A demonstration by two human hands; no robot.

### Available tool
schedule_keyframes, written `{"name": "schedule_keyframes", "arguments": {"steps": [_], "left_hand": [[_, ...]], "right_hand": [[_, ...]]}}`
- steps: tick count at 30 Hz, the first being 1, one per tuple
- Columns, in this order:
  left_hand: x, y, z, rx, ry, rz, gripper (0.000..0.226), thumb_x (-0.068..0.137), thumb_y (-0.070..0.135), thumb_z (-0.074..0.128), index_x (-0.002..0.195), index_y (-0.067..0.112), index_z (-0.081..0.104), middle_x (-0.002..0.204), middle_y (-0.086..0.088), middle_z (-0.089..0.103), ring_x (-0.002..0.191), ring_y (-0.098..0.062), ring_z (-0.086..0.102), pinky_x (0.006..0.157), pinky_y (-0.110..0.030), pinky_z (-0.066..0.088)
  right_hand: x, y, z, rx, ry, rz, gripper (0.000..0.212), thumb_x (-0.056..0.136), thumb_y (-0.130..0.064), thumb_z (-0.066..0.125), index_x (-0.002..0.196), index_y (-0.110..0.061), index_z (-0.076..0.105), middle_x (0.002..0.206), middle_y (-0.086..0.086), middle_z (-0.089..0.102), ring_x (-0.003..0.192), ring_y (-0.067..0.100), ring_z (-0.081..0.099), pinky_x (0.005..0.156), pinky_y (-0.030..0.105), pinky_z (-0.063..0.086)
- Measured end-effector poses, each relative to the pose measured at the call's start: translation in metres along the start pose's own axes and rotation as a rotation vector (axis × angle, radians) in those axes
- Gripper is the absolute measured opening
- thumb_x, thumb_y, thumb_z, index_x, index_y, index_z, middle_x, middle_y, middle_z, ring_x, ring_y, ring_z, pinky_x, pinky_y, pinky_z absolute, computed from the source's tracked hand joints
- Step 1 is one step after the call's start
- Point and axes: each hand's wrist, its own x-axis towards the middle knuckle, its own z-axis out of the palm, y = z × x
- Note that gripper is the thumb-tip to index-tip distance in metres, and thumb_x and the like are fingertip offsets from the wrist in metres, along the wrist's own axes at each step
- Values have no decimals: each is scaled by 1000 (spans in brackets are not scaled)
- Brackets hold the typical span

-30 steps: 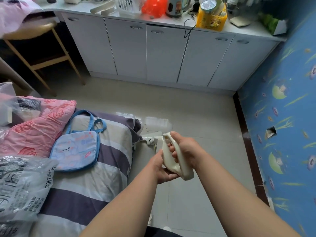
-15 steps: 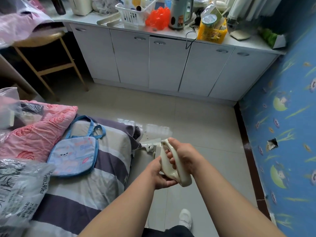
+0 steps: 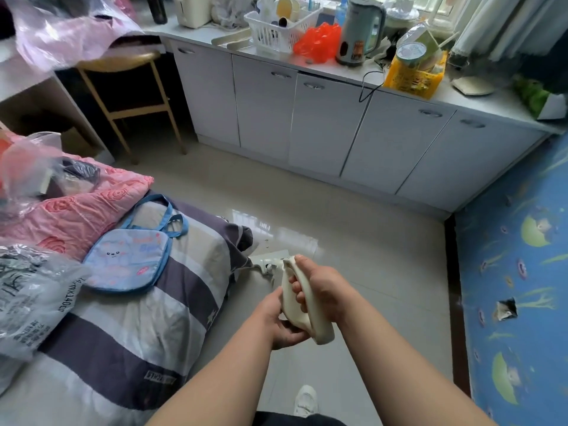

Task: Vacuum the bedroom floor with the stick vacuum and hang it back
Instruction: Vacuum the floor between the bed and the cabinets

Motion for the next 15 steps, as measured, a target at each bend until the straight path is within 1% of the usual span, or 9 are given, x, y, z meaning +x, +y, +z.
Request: {"name": "schedule_keyframes", "arguments": {"steps": [3, 5, 6, 7, 8, 10, 11, 15], "left_hand": [[6, -10, 20, -43, -9, 5, 29, 78, 31, 78, 85, 6, 65, 102, -21, 63, 93, -36, 64, 78, -55, 57], [9, -16, 32, -64, -5, 9, 28, 84, 32, 72, 86, 6, 63, 106, -21, 62, 100, -36, 63, 70, -62, 53], [12, -19, 37, -75, 3, 11, 29, 86, 33, 70, 87, 5, 63, 110, -22, 61, 103, -37, 62, 68, -63, 52], [14, -21, 41, -87, 7, 12, 29, 87, 34, 68, 87, 6, 63, 113, -22, 60, 106, -37, 62, 71, -62, 53], [17, -22, 46, -101, 11, 16, 29, 88, 34, 67, 87, 6, 62, 115, -22, 60, 108, -36, 62, 77, -58, 55], [23, -26, 53, -129, 21, 28, 30, 88, 35, 66, 89, 5, 63, 117, -22, 60, 112, -36, 62, 90, -55, 53], [26, -28, 56, -138, 25, 33, 31, 88, 36, 66, 89, 4, 63, 118, -22, 60, 112, -35, 62, 93, -54, 52], [36, -33, 65, -156, 23, 51, 34, 87, 38, 69, 92, 4, 65, 120, -23, 61, 110, -36, 63, 93, -53, 52]], "right_hand": [[1, -7, -24, -4, -21, -1, 46, 99, -47, 54, 77, -7, 61, 53, 1, 55, 37, 12, 45, 40, 19, 38], [4, -10, -38, -7, -36, -3, 47, 99, -47, 53, 78, -7, 60, 52, 0, 54, 35, 11, 44, 38, 18, 36], [5, -11, -43, -11, -41, -4, 47, 99, -48, 53, 78, -7, 60, 53, 0, 53, 35, 11, 43, 38, 18, 36], [7, -12, -48, -17, -43, -5, 47, 99, -48, 52, 79, -7, 60, 53, -1, 53, 35, 11, 43, 38, 18, 35], [9, -13, -54, -24, -44, -7, 47, 99, -49, 52, 79, -7, 61, 53, -1, 53, 35, 11, 43, 38, 18, 35], [13, -14, -64, -41, -45, -8, 47, 98, -49, 52, 80, -7, 61, 54, -1, 54, 35, 11, 44, 39, 18, 35], [14, -15, -68, -48, -49, -5, 47, 98, -50, 52, 80, -7, 61, 54, -1, 54, 35, 11, 44, 40, 18, 35], [18, -20, -79, -62, -68, 10, 48, 98, -50, 52, 79, -7, 61, 54, -1, 54, 36, 11, 44, 40, 18, 35]]}}
